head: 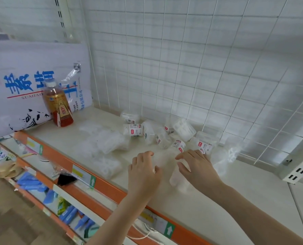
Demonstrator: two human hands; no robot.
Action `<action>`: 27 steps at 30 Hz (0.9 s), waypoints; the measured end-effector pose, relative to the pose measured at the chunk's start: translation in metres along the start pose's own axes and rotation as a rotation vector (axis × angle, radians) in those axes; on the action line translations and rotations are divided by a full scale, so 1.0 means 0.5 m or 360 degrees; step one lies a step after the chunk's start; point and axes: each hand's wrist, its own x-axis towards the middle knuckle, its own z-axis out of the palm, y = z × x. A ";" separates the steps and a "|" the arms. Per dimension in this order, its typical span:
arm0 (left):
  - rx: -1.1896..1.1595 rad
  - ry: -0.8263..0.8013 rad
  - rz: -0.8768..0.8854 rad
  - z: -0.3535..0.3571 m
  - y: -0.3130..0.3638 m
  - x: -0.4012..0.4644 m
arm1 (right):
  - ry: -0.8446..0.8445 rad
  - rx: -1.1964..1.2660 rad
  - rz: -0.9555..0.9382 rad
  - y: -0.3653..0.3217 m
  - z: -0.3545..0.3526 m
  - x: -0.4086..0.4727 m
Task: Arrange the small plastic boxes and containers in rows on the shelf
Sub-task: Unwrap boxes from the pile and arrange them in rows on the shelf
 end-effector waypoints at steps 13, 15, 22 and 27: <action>-0.0284 0.0253 -0.0025 -0.003 -0.006 -0.006 | 0.0037 0.0146 0.0075 0.029 -0.030 0.021; -0.0296 0.0228 -0.0021 -0.004 -0.004 -0.006 | 0.0072 0.0175 0.0117 0.024 -0.033 0.037; -0.0262 0.0021 -0.0022 -0.007 0.012 0.008 | 0.0087 0.0043 0.0170 0.015 -0.011 0.124; -0.0240 -0.0066 -0.0026 -0.023 0.022 0.062 | -0.0029 0.0055 0.0519 0.033 -0.002 0.189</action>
